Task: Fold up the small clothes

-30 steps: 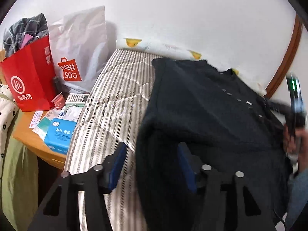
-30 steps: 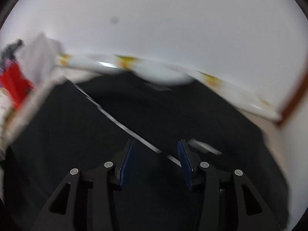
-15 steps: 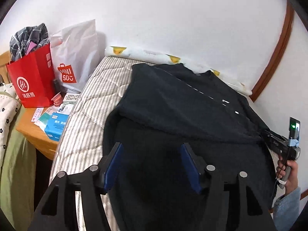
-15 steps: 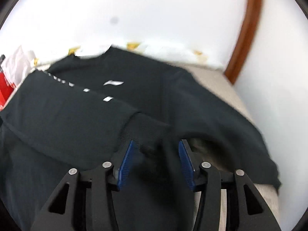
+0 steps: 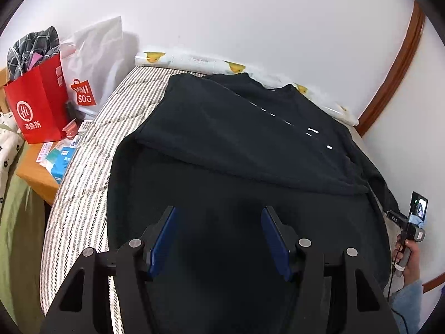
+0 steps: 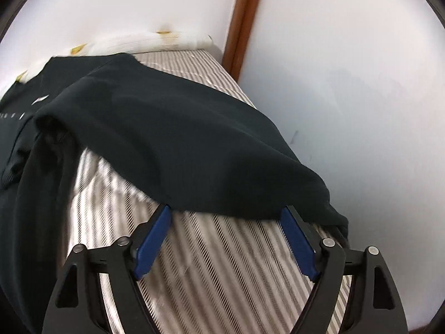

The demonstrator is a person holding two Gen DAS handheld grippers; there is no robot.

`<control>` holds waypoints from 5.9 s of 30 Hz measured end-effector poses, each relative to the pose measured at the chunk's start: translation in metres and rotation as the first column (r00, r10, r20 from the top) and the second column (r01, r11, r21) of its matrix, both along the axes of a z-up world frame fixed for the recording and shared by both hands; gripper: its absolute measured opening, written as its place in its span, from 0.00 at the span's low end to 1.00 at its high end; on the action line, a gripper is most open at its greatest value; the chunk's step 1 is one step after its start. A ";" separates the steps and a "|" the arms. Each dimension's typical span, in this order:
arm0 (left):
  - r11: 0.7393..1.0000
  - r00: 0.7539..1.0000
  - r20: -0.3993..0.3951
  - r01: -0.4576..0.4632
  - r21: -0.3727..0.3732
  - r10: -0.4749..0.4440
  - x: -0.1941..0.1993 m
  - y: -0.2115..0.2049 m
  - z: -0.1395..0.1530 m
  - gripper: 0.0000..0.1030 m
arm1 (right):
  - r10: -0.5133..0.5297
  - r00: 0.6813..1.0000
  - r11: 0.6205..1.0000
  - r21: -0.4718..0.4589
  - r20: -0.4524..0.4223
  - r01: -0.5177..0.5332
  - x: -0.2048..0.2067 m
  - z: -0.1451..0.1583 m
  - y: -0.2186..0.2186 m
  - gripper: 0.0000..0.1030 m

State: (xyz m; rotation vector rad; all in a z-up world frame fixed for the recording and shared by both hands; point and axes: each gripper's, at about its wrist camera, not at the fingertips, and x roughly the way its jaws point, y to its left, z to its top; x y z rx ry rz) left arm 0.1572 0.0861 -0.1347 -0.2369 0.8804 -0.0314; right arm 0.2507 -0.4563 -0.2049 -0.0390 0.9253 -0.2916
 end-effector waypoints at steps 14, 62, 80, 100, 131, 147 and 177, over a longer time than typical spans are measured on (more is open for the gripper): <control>0.994 1.000 0.016 -0.026 0.110 0.024 0.009 -0.016 0.004 0.58 | -0.117 0.983 0.988 0.120 0.145 0.100 0.040 0.042 -0.059 0.03; 0.998 0.998 -0.018 0.055 -0.039 -0.055 0.021 0.006 -0.034 0.61 | 0.247 0.947 0.944 0.168 0.206 -0.283 -0.050 0.062 0.147 0.71; 0.998 1.000 -0.019 0.021 -0.052 -0.022 0.016 0.023 -0.032 0.61 | 0.218 0.956 0.925 0.270 0.197 -0.266 -0.020 0.048 0.142 0.22; 0.994 0.998 0.014 -0.068 -0.081 0.069 -0.003 0.089 -0.037 0.61 | 0.544 0.758 0.706 0.292 0.359 -0.645 0.024 0.145 0.420 0.19; 0.999 0.999 0.034 -0.006 -0.048 0.008 0.142 0.059 -0.044 0.49 | 0.463 0.886 0.886 -0.049 0.015 -0.462 0.034 0.009 0.246 0.65; 0.998 0.996 0.084 -0.005 -0.069 0.011 0.162 0.074 -0.032 0.07 | 0.545 0.832 0.830 -0.205 0.104 -0.519 0.035 0.014 0.272 0.05; 1.000 1.000 -0.026 0.002 0.016 -0.002 0.090 0.067 -0.040 0.20 | 0.181 0.983 0.983 0.010 0.042 -0.182 0.024 0.004 0.151 0.49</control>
